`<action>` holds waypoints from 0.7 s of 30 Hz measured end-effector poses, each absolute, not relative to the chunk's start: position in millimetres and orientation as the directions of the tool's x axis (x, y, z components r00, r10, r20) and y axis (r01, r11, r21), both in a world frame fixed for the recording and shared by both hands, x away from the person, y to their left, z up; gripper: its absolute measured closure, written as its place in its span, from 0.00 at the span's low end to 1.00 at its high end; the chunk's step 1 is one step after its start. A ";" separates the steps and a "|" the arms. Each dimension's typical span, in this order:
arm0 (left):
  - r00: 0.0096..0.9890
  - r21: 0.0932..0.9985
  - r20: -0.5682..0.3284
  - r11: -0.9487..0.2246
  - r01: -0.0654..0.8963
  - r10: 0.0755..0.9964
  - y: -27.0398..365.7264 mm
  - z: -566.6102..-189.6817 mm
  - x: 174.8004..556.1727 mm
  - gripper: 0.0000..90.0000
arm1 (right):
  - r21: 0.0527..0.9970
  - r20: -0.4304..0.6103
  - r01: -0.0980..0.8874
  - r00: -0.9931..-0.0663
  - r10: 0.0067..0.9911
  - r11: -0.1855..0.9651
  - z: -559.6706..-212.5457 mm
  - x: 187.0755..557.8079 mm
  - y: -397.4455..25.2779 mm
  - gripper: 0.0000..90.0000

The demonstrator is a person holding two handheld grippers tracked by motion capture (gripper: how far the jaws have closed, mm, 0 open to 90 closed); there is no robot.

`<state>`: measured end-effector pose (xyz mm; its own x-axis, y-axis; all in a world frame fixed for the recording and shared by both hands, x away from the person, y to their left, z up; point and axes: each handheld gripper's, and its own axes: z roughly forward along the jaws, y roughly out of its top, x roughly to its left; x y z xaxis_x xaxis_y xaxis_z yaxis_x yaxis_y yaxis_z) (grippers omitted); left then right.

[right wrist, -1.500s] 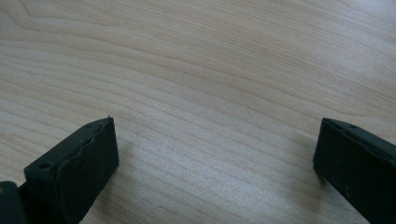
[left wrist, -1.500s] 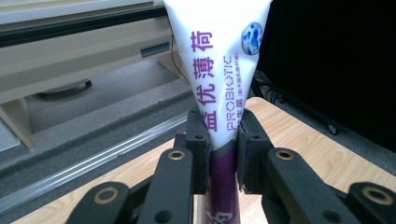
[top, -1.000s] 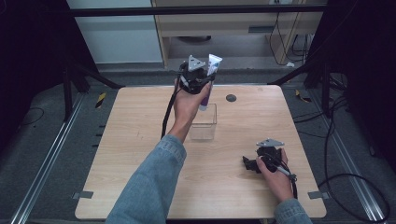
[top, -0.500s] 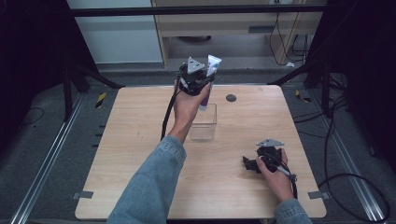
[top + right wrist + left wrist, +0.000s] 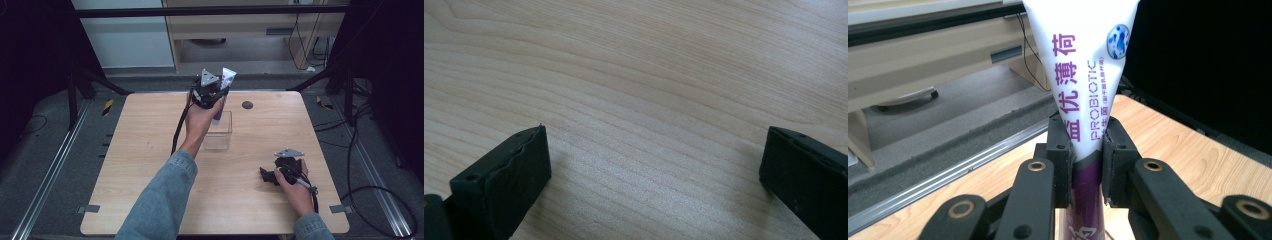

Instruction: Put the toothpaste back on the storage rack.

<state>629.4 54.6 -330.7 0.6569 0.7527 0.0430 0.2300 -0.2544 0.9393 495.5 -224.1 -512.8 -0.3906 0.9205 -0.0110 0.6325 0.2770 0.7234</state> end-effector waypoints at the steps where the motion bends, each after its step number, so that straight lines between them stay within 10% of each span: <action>1: 0.657 0.938 0.045 -0.257 0.231 0.753 55.0 -332.3 629.3 0.86 | 0.723 -0.011 0.632 -0.391 0.921 0.277 -512.8 495.5 -224.1 0.00; 21: 0.673 0.907 0.081 -0.334 0.256 0.735 52.5 -358.6 632.8 0.85 | 0.724 -0.012 0.631 -0.392 0.920 0.278 -512.9 495.6 -224.3 0.00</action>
